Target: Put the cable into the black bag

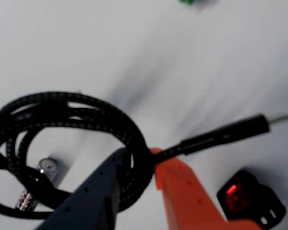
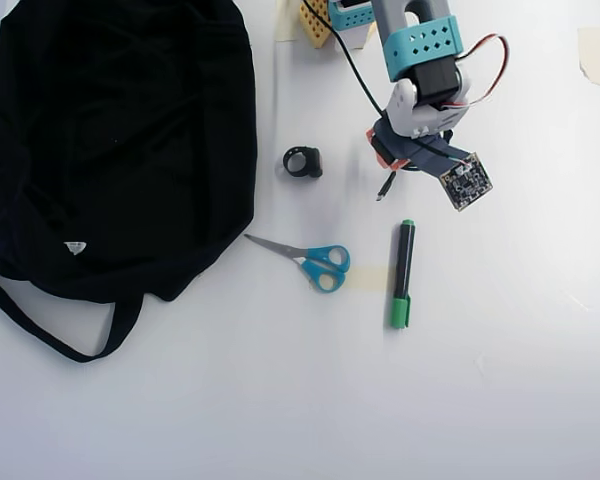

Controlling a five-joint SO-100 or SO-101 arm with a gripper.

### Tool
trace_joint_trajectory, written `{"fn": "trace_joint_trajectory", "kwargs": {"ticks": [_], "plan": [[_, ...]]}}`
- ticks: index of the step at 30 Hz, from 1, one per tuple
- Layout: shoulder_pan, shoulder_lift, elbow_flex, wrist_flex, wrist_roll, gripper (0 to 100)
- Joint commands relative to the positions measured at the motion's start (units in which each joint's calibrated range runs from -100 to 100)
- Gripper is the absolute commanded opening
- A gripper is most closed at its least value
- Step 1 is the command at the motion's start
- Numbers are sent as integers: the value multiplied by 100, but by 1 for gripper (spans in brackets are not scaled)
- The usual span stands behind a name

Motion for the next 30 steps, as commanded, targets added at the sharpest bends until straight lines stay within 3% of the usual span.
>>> {"fn": "trace_joint_trajectory", "kwargs": {"ticks": [1, 20, 30], "plan": [[3, -486, 113, 53, -22, 2], [198, -2419, 769, 1009, -667, 2], [736, -2552, 284, 1009, -614, 2]]}}
